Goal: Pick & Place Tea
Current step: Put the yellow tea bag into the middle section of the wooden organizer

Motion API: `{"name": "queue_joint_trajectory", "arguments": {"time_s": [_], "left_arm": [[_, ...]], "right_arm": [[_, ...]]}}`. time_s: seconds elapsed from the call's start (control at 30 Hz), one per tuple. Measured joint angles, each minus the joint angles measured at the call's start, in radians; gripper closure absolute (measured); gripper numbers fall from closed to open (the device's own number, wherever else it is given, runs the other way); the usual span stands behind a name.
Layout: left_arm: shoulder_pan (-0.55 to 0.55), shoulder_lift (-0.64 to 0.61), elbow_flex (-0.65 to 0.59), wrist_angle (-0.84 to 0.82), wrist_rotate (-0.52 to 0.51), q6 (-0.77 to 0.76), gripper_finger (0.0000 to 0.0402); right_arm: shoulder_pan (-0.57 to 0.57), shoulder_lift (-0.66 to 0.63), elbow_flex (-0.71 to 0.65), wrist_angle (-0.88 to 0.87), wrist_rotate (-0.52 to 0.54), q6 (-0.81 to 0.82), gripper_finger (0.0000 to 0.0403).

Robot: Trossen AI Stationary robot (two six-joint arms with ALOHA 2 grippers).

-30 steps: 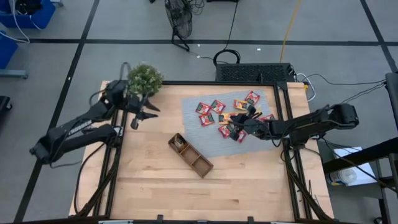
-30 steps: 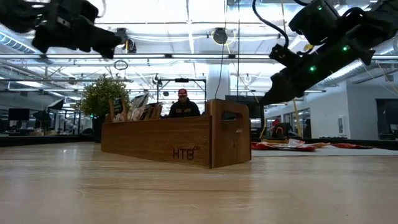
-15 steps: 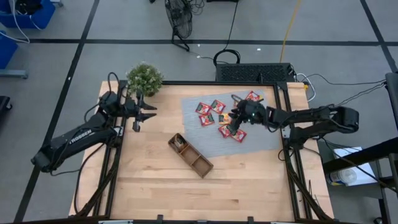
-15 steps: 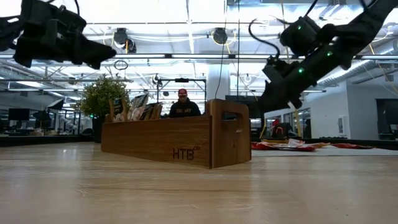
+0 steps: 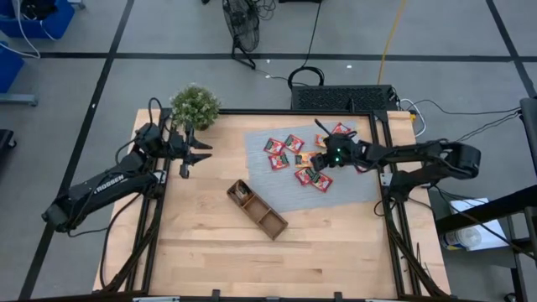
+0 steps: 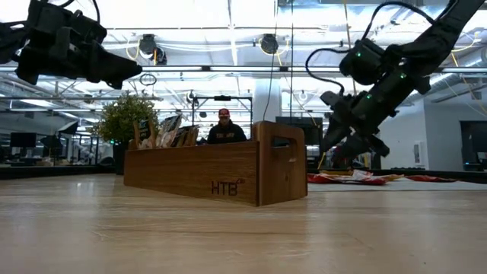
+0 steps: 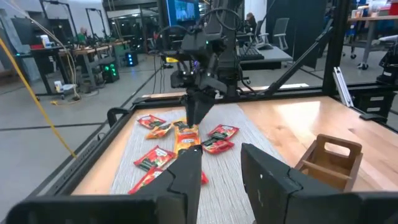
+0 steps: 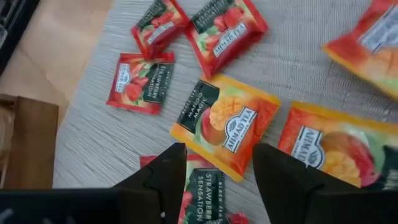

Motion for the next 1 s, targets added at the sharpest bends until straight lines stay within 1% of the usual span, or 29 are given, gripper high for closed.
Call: {"name": "queue_joint_trajectory", "arguments": {"time_s": [0.1, 0.27, 0.47, 0.57, 0.73, 1.0], "left_arm": [[0.0, 0.0, 0.0, 0.0, 0.0, 0.0, 0.0284], [0.0, 0.0, 0.0, 0.0, 0.0, 0.0, 0.0284], [0.0, 0.0, 0.0, 0.0, 0.0, 0.0, 0.0284], [0.0, 0.0, 0.0, 0.0, 0.0, 0.0, 0.0284], [0.0, 0.0, 0.0, 0.0, 0.0, 0.0, 0.0284], [0.0, 0.0, 0.001, 0.0, 0.0, 0.0, 0.0284]], "right_arm": [[0.0, 0.033, 0.0, 0.026, 0.003, 0.033, 0.0237], [-0.006, 0.122, 0.0, 0.035, 0.004, 0.042, 0.0238], [-0.01, 0.212, 0.002, 0.171, -0.02, 0.047, 0.0238], [-0.01, 0.222, 0.001, 0.211, -0.028, 0.048, 0.0238], [-0.017, 0.222, 0.001, 0.215, -0.029, 0.045, 0.0238], [-0.003, 0.222, 0.0, 0.277, -0.031, 0.063, 0.0239]]}}
